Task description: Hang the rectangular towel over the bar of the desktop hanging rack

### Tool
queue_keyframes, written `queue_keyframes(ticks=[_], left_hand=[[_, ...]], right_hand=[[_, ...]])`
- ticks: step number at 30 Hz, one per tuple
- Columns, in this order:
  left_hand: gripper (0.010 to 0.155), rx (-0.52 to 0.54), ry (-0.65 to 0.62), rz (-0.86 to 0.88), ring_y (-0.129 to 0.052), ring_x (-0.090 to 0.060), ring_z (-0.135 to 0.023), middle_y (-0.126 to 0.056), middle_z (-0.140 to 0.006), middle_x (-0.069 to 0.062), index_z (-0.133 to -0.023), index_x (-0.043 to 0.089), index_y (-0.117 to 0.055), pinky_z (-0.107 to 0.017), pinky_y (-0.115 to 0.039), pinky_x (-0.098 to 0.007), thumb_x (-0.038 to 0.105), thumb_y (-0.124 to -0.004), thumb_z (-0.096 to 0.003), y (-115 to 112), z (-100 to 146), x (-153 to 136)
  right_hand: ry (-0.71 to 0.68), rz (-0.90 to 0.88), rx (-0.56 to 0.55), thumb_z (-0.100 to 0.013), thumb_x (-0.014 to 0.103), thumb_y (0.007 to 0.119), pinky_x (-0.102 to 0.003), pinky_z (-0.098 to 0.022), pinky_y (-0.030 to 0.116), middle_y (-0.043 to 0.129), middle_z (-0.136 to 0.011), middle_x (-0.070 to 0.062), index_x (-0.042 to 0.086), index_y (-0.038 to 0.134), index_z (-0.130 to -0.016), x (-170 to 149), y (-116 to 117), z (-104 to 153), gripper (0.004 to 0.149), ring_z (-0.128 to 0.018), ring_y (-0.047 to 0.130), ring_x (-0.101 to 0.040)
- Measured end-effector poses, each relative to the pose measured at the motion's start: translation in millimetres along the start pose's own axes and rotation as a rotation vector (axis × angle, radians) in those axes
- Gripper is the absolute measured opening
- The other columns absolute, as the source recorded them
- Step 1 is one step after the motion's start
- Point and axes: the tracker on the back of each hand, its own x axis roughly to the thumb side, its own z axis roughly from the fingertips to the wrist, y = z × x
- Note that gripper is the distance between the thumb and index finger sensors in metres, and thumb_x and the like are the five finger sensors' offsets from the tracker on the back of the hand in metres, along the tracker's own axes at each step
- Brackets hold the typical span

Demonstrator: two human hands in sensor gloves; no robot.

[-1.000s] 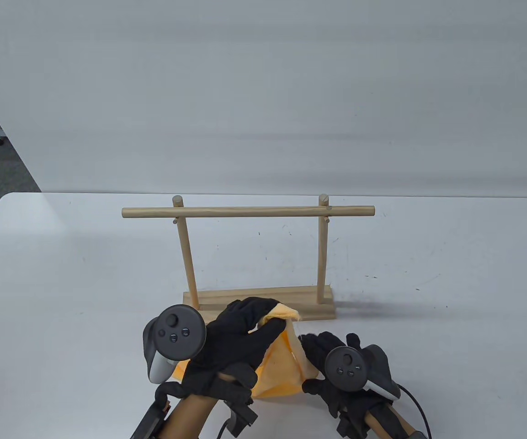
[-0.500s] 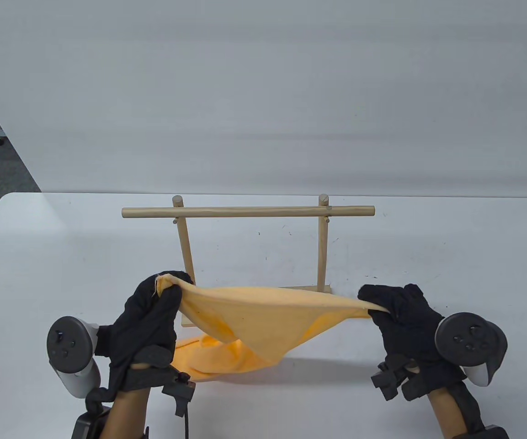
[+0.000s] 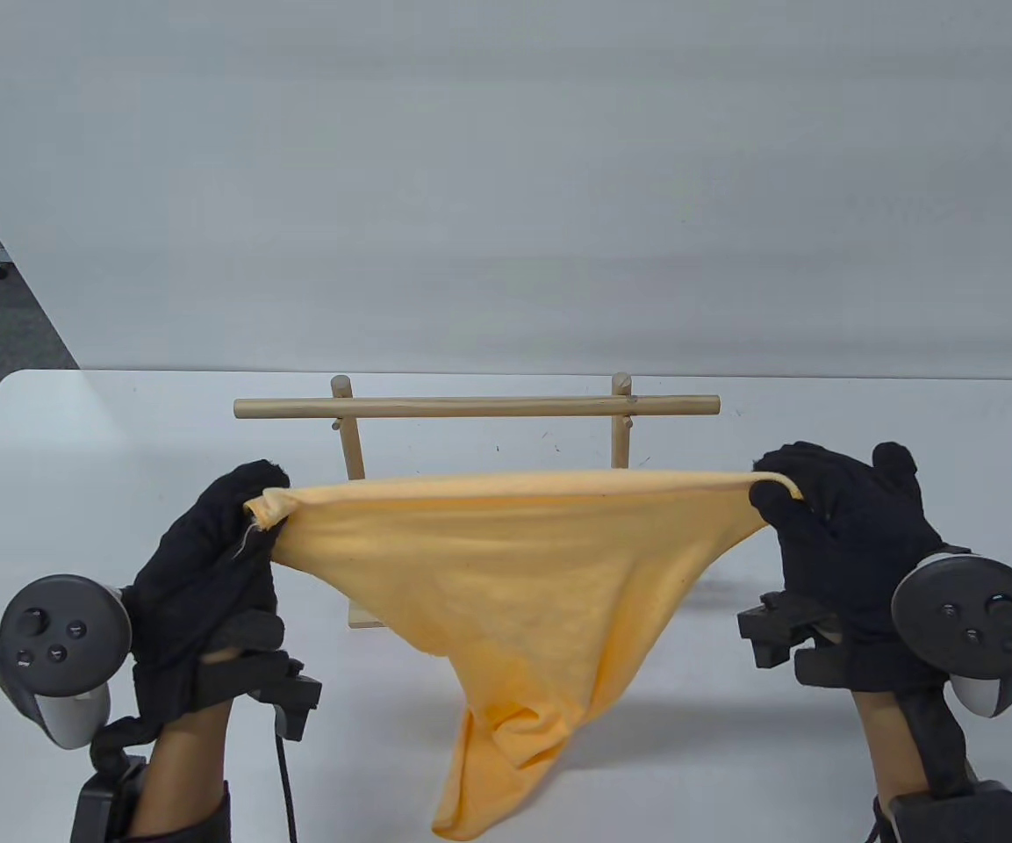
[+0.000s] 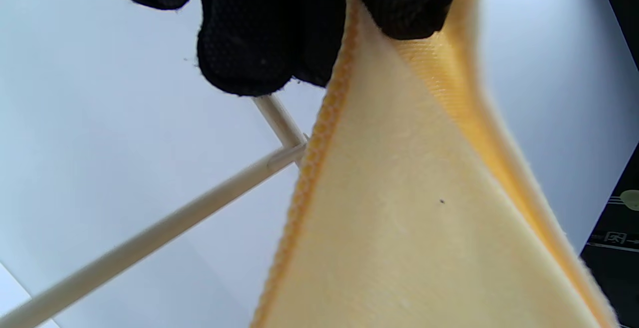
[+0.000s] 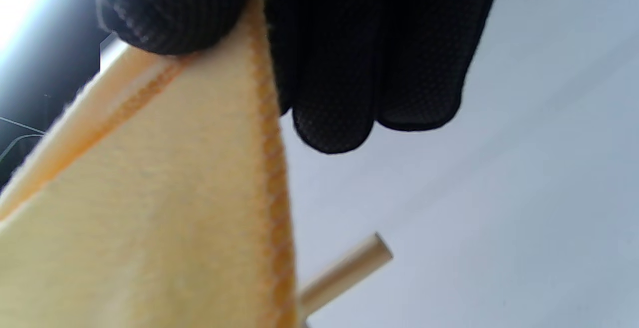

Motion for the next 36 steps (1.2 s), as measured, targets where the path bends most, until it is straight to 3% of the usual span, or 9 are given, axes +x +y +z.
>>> queue_keyframes(ticks=[4, 11, 18, 23, 27, 32, 36], left_hand=[[0.039, 0.018, 0.027, 0.035, -0.091, -0.034, -0.072, -0.09, -0.076, -0.005, -0.096, 0.024, -0.074, -0.07, -0.055, -0.071, 0.04, -0.071, -0.0597, 7.3, -14.7, 4.8], [0.039, 0.032, 0.085, -0.102, -0.073, -0.044, -0.096, -0.075, -0.101, -0.01, -0.097, 0.027, -0.07, -0.072, -0.043, -0.076, 0.042, -0.066, -0.061, 9.8, -45.0, 5.6], [0.039, 0.037, 0.156, -0.177, -0.073, -0.045, -0.098, -0.074, -0.104, -0.011, -0.096, 0.026, -0.071, -0.072, -0.045, -0.075, 0.043, -0.068, -0.061, 11.0, -89.8, -8.7], [0.038, -0.012, 0.233, -0.173, -0.083, -0.043, -0.091, -0.083, -0.097, -0.012, -0.094, 0.025, -0.076, -0.071, -0.05, -0.074, 0.043, -0.073, -0.0599, 1.0, -115.4, -30.1], [0.039, -0.065, 0.307, -0.134, -0.097, -0.036, -0.07, -0.096, -0.076, -0.009, -0.091, 0.023, -0.081, -0.07, -0.056, -0.072, 0.042, -0.077, -0.0583, -2.4, -129.5, -55.7], [0.039, -0.135, 0.409, 0.05, -0.101, -0.032, -0.056, -0.1, -0.063, -0.008, -0.087, 0.017, -0.084, -0.067, -0.063, -0.068, 0.04, -0.079, -0.0569, -3.6, -132.1, -87.7], [0.039, -0.217, 0.464, 0.118, -0.101, -0.033, -0.055, -0.1, -0.062, -0.008, -0.086, 0.015, -0.085, -0.067, -0.062, -0.068, 0.04, -0.08, -0.0565, -10.8, -127.7, -110.0]], right_hand=[[0.032, -0.014, 0.036, -0.035, 0.044, 0.075, -0.075, -0.06, 0.049, 0.106, -0.06, -0.008, 0.019, 0.093, -0.059, 1.7, 2.6, -14.8, 0.039, -0.061, 0.101, -0.036], [0.017, 0.045, 0.111, -0.038, 0.034, 0.076, -0.077, -0.061, 0.045, 0.098, -0.076, -0.009, 0.019, 0.087, -0.07, 2.8, 21.9, -34.2, 0.037, -0.074, 0.092, -0.038], [0.056, 0.195, 0.142, -0.038, 0.043, 0.076, -0.078, -0.06, 0.044, 0.103, -0.066, -0.007, 0.019, 0.093, -0.06, 2.9, 51.5, -69.6, 0.037, -0.073, 0.092, -0.041], [0.156, 0.192, 0.222, -0.039, 0.043, 0.076, -0.078, -0.06, 0.044, 0.103, -0.068, -0.008, 0.019, 0.093, -0.062, -12.7, 75.6, -83.5, 0.038, -0.073, 0.091, -0.042], [0.265, 0.132, 0.316, -0.039, 0.043, 0.076, -0.078, -0.06, 0.044, 0.103, -0.069, -0.009, 0.018, 0.094, -0.063, -35.2, 92.5, -90.4, 0.038, -0.074, 0.091, -0.044], [0.375, 0.046, 0.437, -0.039, 0.041, 0.078, -0.078, -0.059, 0.044, 0.104, -0.068, -0.01, 0.017, 0.095, -0.062, -64.6, 105.1, -88.7, 0.038, -0.073, 0.091, -0.045], [0.424, -0.018, 0.512, -0.038, 0.04, 0.079, -0.078, -0.059, 0.044, 0.104, -0.067, -0.01, 0.016, 0.095, -0.062, -82.6, 115.6, -80.9, 0.037, -0.073, 0.091, -0.045]])
